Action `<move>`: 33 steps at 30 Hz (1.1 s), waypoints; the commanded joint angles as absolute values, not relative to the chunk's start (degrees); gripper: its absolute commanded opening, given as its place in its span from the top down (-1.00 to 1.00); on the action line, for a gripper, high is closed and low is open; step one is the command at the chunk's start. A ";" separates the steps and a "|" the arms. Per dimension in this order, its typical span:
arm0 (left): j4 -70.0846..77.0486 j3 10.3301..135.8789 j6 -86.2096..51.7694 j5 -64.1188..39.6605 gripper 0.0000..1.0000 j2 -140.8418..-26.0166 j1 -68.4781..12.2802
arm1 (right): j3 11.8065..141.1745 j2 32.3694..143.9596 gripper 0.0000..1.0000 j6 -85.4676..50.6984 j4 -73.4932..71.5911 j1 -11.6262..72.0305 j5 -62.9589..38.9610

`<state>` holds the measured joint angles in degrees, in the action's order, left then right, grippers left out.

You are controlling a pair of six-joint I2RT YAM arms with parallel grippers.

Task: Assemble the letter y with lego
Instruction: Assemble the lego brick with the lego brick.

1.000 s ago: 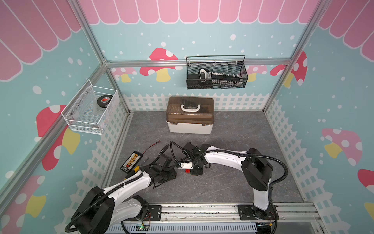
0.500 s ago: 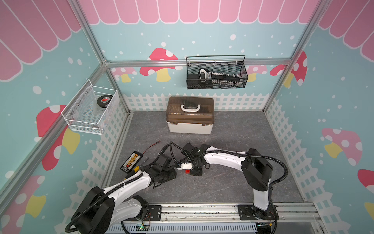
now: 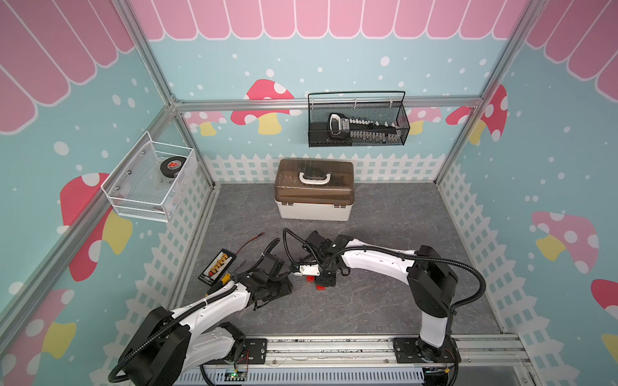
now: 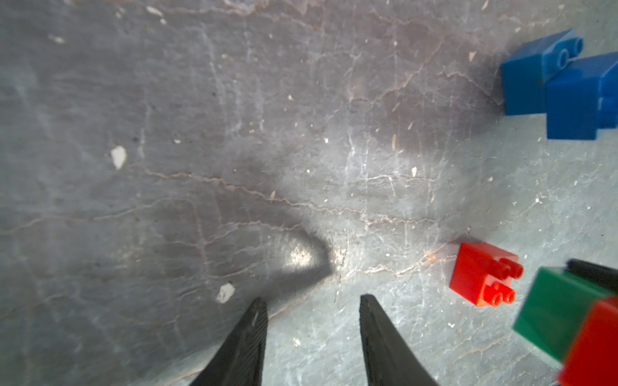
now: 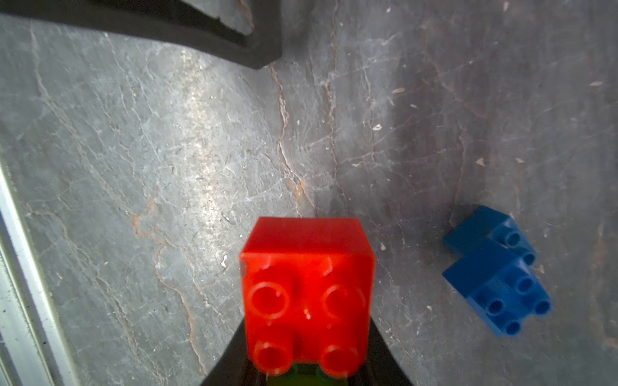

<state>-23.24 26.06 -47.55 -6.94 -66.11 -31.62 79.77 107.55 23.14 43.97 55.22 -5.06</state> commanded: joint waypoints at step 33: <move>-23.47 24.34 -47.79 -6.94 0.06 -65.03 -30.76 | 78.79 112.39 0.33 26.67 43.36 55.64 -3.99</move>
<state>-22.96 25.39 -47.57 -7.14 -65.23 -31.20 78.19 109.89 24.45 42.83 55.24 -5.56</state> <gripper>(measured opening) 0.470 0.334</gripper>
